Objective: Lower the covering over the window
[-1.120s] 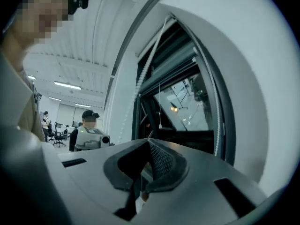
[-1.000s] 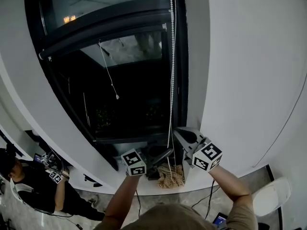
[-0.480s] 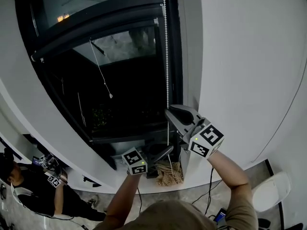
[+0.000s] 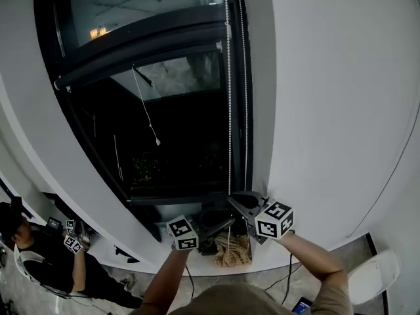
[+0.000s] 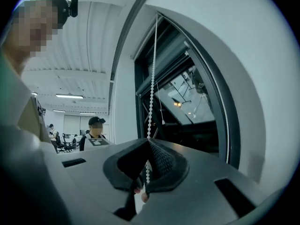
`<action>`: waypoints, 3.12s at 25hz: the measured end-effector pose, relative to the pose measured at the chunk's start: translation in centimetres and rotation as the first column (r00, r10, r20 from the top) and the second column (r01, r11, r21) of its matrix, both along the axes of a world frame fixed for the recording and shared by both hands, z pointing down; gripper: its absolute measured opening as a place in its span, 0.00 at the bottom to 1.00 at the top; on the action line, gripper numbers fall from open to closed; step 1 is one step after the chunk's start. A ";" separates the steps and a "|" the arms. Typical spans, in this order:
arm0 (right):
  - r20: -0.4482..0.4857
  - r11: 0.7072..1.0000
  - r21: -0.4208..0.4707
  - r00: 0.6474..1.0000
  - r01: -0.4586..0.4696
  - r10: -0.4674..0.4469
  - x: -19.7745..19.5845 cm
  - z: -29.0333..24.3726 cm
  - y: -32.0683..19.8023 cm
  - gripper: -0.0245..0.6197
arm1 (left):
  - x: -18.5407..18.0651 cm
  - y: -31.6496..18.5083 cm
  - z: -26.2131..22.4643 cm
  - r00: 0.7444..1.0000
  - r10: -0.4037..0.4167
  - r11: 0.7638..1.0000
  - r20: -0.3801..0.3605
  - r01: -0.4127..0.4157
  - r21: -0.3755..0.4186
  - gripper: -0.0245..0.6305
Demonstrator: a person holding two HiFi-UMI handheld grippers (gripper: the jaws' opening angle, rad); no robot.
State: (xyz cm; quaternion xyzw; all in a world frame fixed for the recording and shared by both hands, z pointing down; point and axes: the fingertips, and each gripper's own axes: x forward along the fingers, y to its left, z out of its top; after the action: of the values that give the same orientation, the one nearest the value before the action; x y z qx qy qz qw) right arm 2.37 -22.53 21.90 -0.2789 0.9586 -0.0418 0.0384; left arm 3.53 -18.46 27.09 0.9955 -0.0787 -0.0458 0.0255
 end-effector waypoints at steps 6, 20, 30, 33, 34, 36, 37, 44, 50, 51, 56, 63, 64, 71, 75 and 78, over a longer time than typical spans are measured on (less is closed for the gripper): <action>-0.033 0.995 -0.098 0.999 -0.004 0.000 0.8 6.1 0.1 0.05 | 0.9 -0.2 4.0 0.993 -0.070 0.997 0.094 0.071 -0.008 0.17; -0.003 0.990 0.135 1.000 -0.030 0.030 4.0 4.6 1.9 0.22 | -1.8 0.3 1.3 0.931 -0.358 0.934 -0.075 0.358 -0.008 0.20; -0.096 0.998 -0.025 0.994 -0.054 0.051 6.4 14.9 5.4 0.22 | -0.3 5.4 8.7 0.937 -0.347 0.933 -0.040 0.340 -0.120 0.20; -0.099 0.995 -0.052 0.992 -0.080 0.075 8.1 16.7 5.7 0.22 | 0.9 5.4 11.0 0.944 -0.330 0.932 -0.015 0.323 -0.164 0.20; -0.101 0.995 -0.057 0.992 -0.087 0.081 8.6 17.3 5.9 0.22 | 1.2 5.5 11.7 0.944 -0.329 0.930 -0.009 0.322 -0.177 0.20; -0.107 0.993 -0.061 0.990 -0.097 0.090 9.3 18.2 6.2 0.22 | 1.6 5.5 13.1 0.943 -0.333 0.925 0.008 0.328 -0.191 0.20; -0.108 0.993 -0.060 0.989 -0.104 0.097 9.8 18.6 6.4 0.22 | 1.8 5.4 13.8 0.941 -0.337 0.922 0.017 0.334 -0.196 0.20; -0.128 0.984 0.005 0.976 -0.179 0.178 12.1 20.9 8.4 0.22 | 1.1 4.7 17.7 0.921 -0.386 0.885 0.051 0.385 -0.263 0.20; -0.144 0.981 0.010 0.971 -0.192 0.191 12.7 23.3 10.8 0.22 | 0.2 5.7 19.9 0.902 -0.423 0.854 0.080 0.427 -0.297 0.20; -0.135 0.981 0.007 0.972 -0.192 0.191 12.7 23.5 11.1 0.22 | 0.0 5.9 20.2 0.899 -0.430 0.848 0.087 0.435 -0.302 0.20; -0.127 0.985 0.019 0.977 -0.169 0.170 12.8 24.4 12.0 0.22 | -0.5 6.7 21.8 0.877 -0.465 0.817 0.124 0.479 -0.321 0.20; -0.114 0.985 -0.017 0.979 -0.175 0.172 13.3 25.9 12.3 0.22 | -1.0 7.4 23.5 0.856 -0.492 0.788 0.157 0.515 -0.338 0.20; -0.113 0.984 -0.015 0.978 -0.177 0.174 13.3 25.9 12.2 0.22 | -1.2 7.3 23.7 0.856 -0.493 0.788 0.157 0.515 -0.336 0.20; -0.122 0.978 -0.014 0.971 -0.210 0.207 12.0 25.7 11.8 0.22 | -2.7 6.9 24.5 0.864 -0.477 0.793 0.160 0.501 -0.345 0.20; -0.123 0.973 -0.031 0.967 -0.230 0.225 9.6 25.6 11.1 0.22 | -5.2 6.3 24.2 0.869 -0.467 0.799 0.160 0.493 -0.344 0.20; -0.122 0.973 -0.033 0.968 -0.227 0.221 7.2 25.3 11.0 0.22 | -7.6 5.9 23.8 0.869 -0.469 0.804 0.157 0.493 -0.332 0.20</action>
State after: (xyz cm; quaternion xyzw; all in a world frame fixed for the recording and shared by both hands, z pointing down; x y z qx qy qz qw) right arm 9.57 -11.49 47.16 -0.3881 0.9204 -0.0428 -0.0204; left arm -4.05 -12.61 50.89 0.9218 -0.3362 -0.0022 0.1929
